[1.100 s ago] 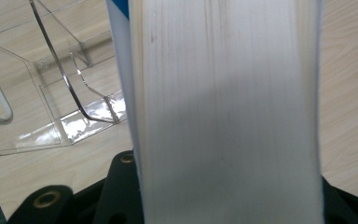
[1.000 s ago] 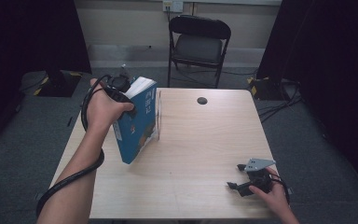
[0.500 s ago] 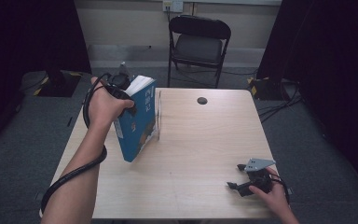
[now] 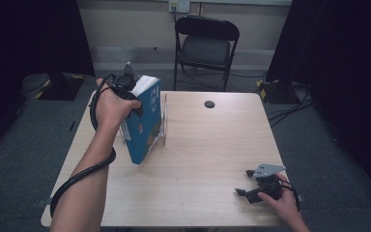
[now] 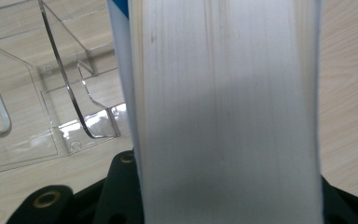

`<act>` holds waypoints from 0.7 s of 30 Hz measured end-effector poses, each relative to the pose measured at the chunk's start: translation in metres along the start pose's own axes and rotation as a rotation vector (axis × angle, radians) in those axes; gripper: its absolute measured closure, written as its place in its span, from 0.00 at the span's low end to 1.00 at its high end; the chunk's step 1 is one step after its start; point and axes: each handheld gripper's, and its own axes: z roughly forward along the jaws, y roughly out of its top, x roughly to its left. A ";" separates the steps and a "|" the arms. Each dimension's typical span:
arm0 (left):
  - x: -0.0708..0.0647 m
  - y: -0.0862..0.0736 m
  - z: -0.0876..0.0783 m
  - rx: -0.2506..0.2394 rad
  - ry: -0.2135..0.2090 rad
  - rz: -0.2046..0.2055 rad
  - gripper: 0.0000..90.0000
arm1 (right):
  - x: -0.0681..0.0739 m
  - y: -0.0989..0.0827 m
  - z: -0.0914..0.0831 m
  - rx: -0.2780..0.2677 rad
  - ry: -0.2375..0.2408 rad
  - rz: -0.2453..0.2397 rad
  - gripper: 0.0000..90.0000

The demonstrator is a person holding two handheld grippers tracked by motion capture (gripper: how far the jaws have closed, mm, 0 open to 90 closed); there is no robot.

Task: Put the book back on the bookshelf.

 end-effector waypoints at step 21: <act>-0.003 0.015 0.009 -0.007 0.033 -0.055 0.69 | 0.000 0.000 0.000 0.000 0.000 0.000 0.14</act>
